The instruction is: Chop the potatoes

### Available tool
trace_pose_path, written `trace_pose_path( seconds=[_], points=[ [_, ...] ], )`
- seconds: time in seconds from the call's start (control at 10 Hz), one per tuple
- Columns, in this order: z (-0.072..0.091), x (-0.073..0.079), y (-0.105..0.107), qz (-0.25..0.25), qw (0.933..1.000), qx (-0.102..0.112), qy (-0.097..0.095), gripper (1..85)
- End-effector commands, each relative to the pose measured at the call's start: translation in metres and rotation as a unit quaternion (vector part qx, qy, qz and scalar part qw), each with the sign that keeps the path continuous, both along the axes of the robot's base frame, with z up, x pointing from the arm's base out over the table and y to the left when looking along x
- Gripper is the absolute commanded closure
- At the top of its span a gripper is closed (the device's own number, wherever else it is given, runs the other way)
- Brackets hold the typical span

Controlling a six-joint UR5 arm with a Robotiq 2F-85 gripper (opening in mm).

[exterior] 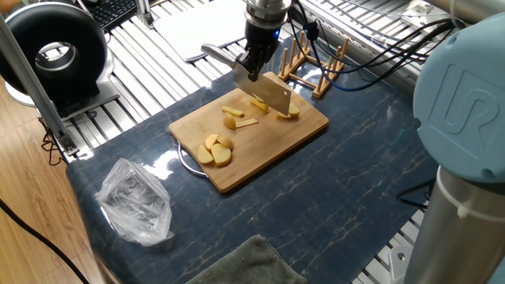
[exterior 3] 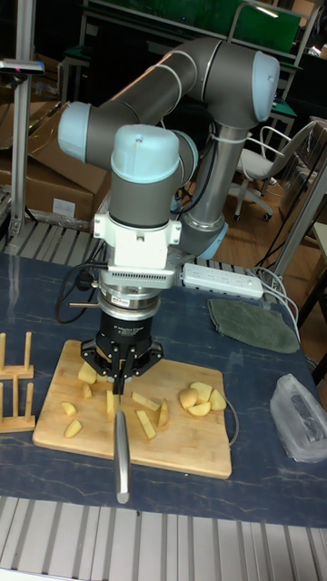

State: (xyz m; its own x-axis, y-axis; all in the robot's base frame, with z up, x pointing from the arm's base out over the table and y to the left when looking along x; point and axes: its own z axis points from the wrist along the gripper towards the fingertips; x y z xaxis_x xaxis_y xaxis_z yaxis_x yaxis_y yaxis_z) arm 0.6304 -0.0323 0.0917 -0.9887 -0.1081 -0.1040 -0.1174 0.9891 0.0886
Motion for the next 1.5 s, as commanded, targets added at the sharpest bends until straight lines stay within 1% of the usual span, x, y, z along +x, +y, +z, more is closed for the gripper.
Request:
trace_pose_path(
  seconds=[0.0, 0.2, 0.3, 0.4, 0.5, 0.7, 1.0, 1.1, 1.2, 1.3, 1.4],
  points=[
    [-0.004, 0.007, 0.013, -0.016, 0.9998, 0.005, -0.005, 84.7],
    [-0.006, 0.01, 0.031, -0.039, 0.9992, 0.009, -0.003, 84.7],
    [-0.007, 0.011, 0.034, -0.043, 0.999, 0.009, -0.004, 84.7],
    [-0.002, 0.008, 0.041, -0.05, 0.9985, 0.022, 0.003, 84.7],
    [0.0, 0.009, 0.043, -0.044, 0.9987, 0.024, 0.002, 84.7],
    [-0.006, 0.018, 0.039, -0.03, 0.9994, 0.012, -0.013, 84.7],
    [-0.012, 0.026, 0.04, -0.017, 0.9995, 0.015, -0.024, 84.7],
    [-0.014, 0.028, 0.036, -0.008, 0.9995, 0.009, -0.029, 84.7],
    [-0.014, 0.029, 0.033, 0.004, 0.9994, 0.009, -0.032, 84.7],
    [-0.012, 0.028, 0.027, 0.014, 0.9994, 0.004, -0.032, 84.7],
    [-0.005, 0.024, 0.028, 0.012, 0.9997, 0.006, -0.022, 84.7]
  ],
)
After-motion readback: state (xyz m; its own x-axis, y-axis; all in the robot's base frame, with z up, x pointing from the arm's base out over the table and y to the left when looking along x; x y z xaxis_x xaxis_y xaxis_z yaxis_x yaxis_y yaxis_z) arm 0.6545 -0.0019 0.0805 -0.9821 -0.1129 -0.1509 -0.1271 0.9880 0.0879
